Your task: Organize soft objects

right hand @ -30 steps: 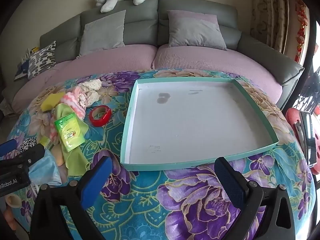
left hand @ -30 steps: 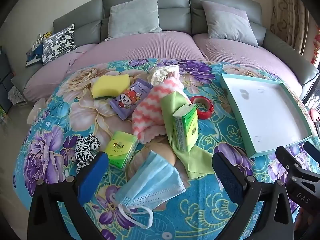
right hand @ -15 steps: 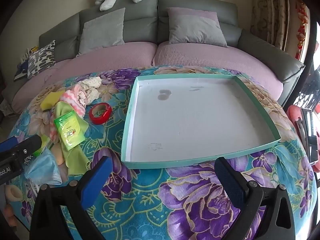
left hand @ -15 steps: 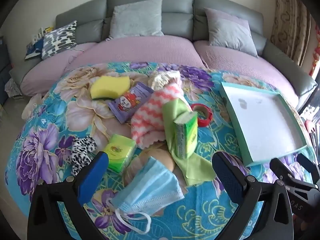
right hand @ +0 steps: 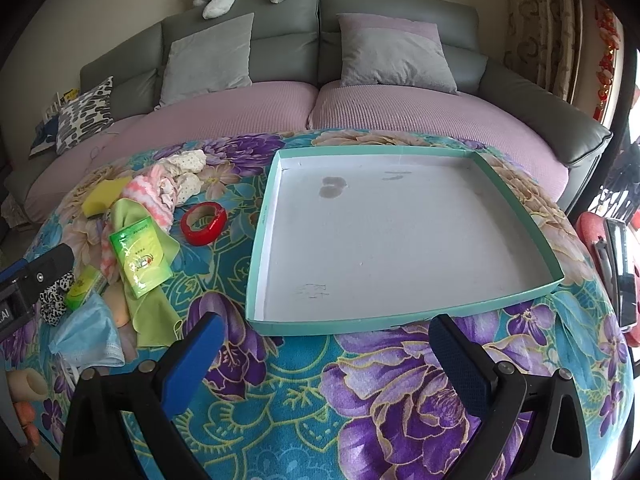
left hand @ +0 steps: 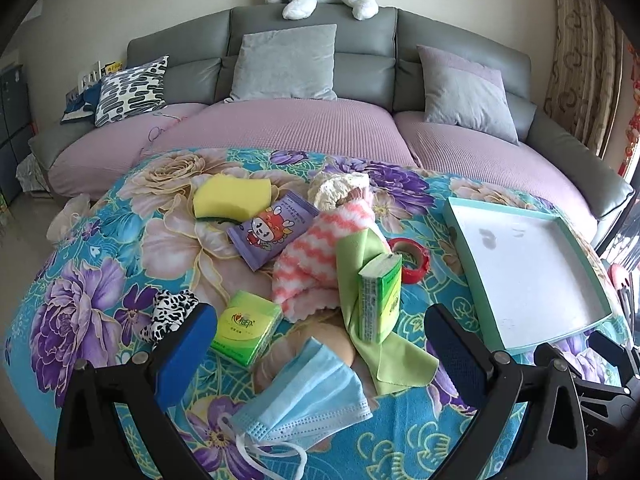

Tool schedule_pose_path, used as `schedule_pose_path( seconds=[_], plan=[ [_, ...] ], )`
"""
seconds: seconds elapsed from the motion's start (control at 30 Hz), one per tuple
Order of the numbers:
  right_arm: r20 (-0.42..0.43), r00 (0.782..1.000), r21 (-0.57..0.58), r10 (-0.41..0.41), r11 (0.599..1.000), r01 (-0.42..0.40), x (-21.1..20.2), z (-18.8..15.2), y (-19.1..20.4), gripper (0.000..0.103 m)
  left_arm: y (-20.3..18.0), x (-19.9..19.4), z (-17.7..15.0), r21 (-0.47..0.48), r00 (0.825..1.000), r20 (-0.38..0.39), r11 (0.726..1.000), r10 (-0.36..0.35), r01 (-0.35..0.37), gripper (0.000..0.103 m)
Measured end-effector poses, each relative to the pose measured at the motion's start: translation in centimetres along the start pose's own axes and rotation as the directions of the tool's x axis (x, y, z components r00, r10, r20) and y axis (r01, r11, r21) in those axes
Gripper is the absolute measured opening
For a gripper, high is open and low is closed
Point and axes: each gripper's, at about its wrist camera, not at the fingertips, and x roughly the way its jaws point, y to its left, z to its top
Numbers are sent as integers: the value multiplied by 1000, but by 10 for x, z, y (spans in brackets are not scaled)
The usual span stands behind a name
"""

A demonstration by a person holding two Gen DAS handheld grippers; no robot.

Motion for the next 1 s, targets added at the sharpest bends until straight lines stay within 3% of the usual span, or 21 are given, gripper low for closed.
schedule_pose_path(
  seconds=[1.0],
  plan=[
    [-67,998,19,6,1000,-5,8,-2,-12,103,-18,17,-9,84,996,-76,996,45,-39,103]
  ],
)
